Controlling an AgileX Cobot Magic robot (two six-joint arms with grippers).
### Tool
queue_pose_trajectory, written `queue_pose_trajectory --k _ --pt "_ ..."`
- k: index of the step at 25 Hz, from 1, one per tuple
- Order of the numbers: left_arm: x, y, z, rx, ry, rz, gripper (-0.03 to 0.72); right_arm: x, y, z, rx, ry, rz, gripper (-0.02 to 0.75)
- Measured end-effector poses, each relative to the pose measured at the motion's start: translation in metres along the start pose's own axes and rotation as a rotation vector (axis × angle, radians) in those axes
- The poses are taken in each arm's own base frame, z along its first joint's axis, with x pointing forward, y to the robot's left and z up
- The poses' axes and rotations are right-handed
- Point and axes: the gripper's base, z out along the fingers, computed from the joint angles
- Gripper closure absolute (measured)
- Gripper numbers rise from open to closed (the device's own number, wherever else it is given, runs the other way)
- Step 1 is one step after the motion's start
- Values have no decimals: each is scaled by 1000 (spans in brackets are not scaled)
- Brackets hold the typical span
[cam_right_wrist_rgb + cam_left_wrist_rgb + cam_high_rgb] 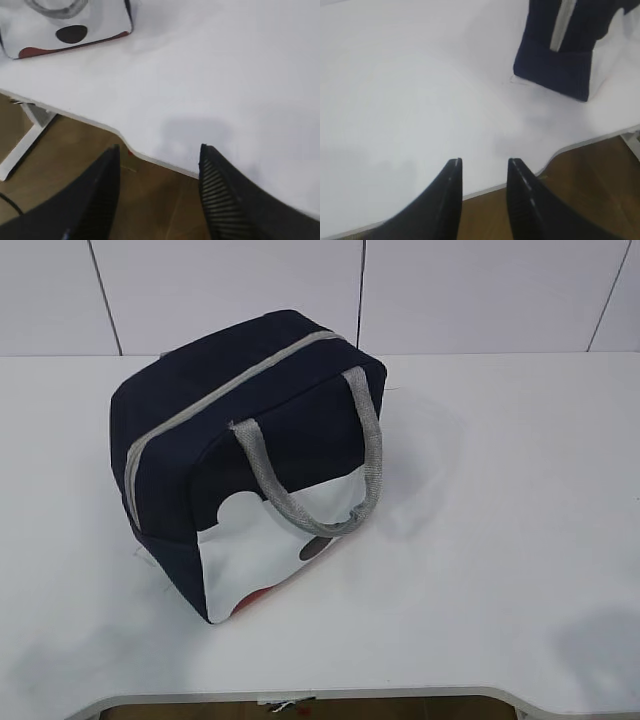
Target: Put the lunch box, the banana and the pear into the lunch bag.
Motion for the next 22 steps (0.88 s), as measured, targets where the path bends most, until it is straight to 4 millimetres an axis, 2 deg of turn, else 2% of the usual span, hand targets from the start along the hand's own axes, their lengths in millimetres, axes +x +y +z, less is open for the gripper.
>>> queue_pose_trajectory --k 8,22 --pt "0 -3 0 -98 3 -70 452 -1 3 0 274 15 163 322" --pt "0 -3 0 -101 3 -75 453 -1 4 1 293 16 175 323"
